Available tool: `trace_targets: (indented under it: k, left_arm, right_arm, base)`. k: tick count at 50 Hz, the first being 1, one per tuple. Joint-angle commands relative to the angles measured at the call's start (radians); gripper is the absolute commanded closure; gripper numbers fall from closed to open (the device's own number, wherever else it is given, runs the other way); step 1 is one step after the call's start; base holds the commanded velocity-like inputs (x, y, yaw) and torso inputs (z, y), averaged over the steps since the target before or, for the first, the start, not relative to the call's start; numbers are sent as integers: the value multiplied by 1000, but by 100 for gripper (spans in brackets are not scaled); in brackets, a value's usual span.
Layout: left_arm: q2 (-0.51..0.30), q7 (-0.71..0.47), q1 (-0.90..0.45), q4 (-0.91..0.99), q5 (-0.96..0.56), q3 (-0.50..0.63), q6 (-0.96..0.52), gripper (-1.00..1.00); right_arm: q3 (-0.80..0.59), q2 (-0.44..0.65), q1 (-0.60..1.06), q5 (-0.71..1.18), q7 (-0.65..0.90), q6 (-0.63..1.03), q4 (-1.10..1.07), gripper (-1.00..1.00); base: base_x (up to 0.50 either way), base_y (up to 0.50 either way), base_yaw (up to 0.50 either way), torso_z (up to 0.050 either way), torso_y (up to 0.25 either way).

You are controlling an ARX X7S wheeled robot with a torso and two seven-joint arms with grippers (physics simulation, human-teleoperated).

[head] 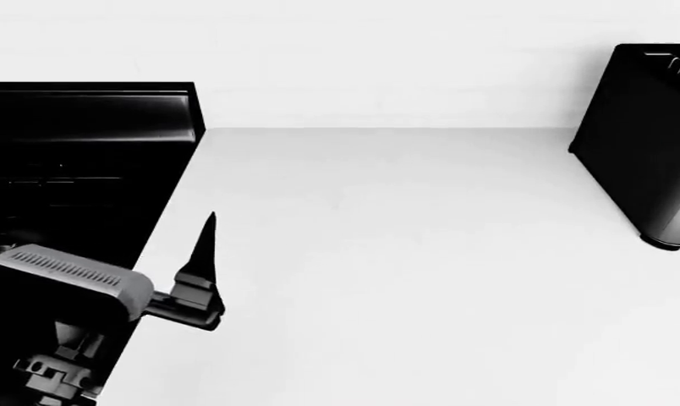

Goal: Pick the apricot, lemon from the counter and place them in the cabinet. Then close the cabinet.

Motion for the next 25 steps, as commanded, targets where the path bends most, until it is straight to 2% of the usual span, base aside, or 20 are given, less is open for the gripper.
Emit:
trace_targets:
  k: [1,8,15,22,25]
  left_arm:
    - [-17,-17,41,20,-24,-56,32,-100]
    - [-27,-25,92,35,-40,-114,72,-100]
    - [-36,-36,187,60,-70,-224,140,-100]
    - [-38,-40,279,87,-88,-325,195,-100]
    - [-35,-40,304,95,-89,-349,209,-100]
  right_arm:
    - [89,168,-8,142,112,30,-179,-100]
    - [151,280,-23,152,152,6,-245,-100]
    - [205,408,-56,82,168,-38,-293,-100]
    - [176,606,-177,-91,101,-216,-358,-100]
    - [163,629,-198,-129,111,-260,-370,-100]
  base:
    - [0,0,0,0,0]
    - [0,0,0,0,0]
    - [0,0,0,0,0]
    - [0,0,0,0,0]
    - [0,0,0,0,0]
